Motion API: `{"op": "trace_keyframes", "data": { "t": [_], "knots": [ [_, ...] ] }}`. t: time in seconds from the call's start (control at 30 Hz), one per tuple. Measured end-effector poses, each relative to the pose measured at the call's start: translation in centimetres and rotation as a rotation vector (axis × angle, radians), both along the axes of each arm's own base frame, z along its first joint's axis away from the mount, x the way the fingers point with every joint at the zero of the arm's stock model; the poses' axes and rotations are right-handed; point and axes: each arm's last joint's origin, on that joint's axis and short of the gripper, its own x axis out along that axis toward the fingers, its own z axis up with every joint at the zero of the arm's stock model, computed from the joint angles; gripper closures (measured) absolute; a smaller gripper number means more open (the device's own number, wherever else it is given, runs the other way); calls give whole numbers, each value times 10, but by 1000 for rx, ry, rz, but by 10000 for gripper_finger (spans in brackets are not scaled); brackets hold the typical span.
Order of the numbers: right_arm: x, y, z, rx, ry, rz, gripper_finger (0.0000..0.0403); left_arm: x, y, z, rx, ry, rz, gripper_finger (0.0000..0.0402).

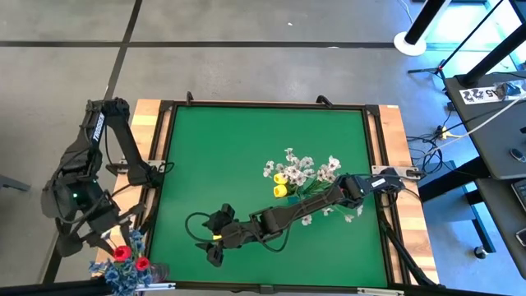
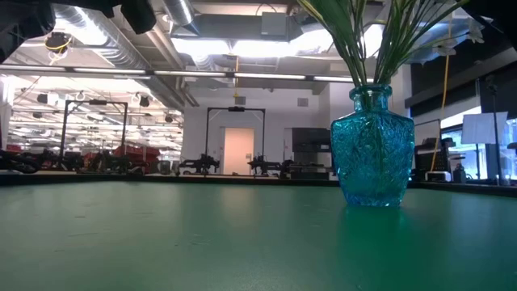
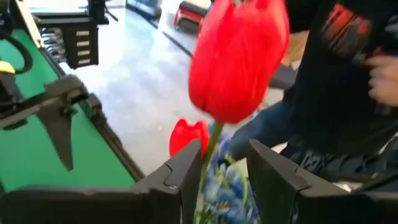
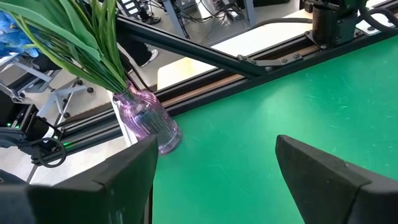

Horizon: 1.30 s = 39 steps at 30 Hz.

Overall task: Sort flowers into vase by color
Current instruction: Put the red tulip into violet the vase

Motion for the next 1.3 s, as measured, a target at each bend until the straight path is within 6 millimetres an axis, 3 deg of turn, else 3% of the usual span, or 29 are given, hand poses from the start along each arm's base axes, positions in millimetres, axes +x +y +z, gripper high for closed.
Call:
{"op": "trace_keyframes", "data": {
  "t": [0.1, 0.33, 0.7, 0.97, 1.13, 1.3],
  "knots": [
    [0, 0, 0, 0, 0, 0, 79, 0, -1, 1, -13, -4, 7, 298],
    [0, 0, 0, 0, 0, 1, 79, 4, -8, -3, 14, -16, 70, 392],
    [0, 0, 0, -3, 2, 2, 79, 1, -17, -8, 56, -20, 52, 398],
    [0, 1, 2, 3, -19, -2, 79, -1, 5, -7, 106, -47, 132, 398],
    [8, 3, 9, -18, -178, -1, 79, -3, 4, -7, 85, -14, 70, 390],
    [20, 8, -4, -49, -383, -4, 79, -3, 3, -8, 85, -2, 71, 357]
  ]
}}
